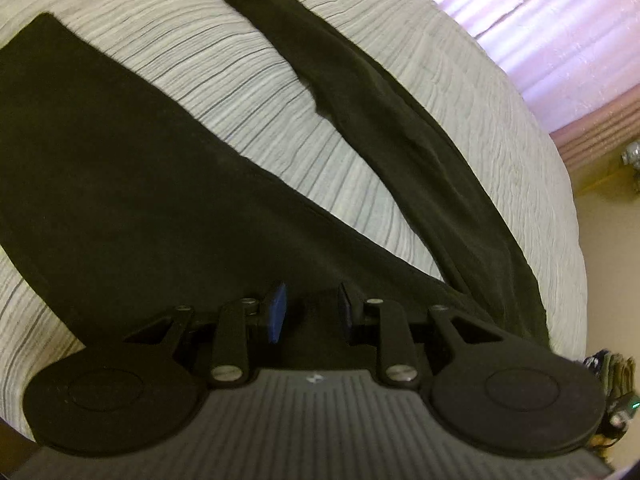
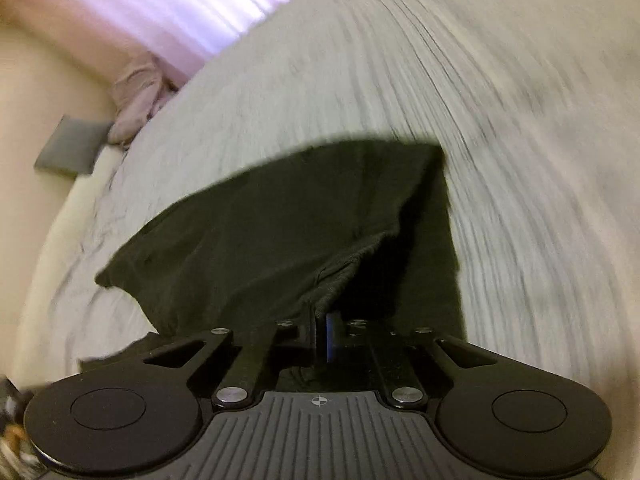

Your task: Fold clothes

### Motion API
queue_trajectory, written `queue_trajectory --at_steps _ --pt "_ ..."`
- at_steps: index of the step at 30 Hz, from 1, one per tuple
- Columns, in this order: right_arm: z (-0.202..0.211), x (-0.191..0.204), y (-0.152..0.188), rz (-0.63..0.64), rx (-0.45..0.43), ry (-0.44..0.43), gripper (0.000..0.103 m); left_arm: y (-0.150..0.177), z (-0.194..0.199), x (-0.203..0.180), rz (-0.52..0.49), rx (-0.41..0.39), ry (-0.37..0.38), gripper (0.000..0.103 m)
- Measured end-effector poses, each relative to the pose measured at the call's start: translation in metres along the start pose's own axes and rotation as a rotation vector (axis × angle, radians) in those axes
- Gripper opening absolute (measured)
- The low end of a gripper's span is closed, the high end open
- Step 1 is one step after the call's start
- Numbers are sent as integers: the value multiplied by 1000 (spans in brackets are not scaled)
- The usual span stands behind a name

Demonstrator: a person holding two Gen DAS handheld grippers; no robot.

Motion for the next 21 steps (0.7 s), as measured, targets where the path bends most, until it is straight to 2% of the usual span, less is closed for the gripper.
queue_trajectory --at_steps 3,6,9,10,12,14,18,21 --pt "20 -5 -6 8 -80 62 2 5 -3 -3 -13 6 4 22" --pt "-9 -28 21 -36 -6 171 2 13 -12 0 -13 33 -3 22" --pt "-27 -33 35 -62 16 215 5 17 -14 3 -11 50 -5 22" --pt "-19 -32 36 -82 19 195 7 18 -14 4 -11 55 -6 22" --pt "-3 -30 39 -120 24 154 40 16 -12 8 -8 53 -11 22" --pt "13 -28 42 -159 29 114 64 15 -9 13 2 48 -16 22" --pt "45 -33 66 -227 69 28 64 17 -2 23 32 41 -15 22" --pt "51 -32 82 -207 97 39 63 21 -1 24 25 47 -12 22"
Point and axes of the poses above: each gripper's, at about its wrist camera, not at the fingertips, and z roughly against the way its jaws point, x to its left, y to its underside, the point moved 9 cm from there along -z, roughly the way its jaws point, and after that the axes turned 4 degrees about y, right-handed, at the moved point
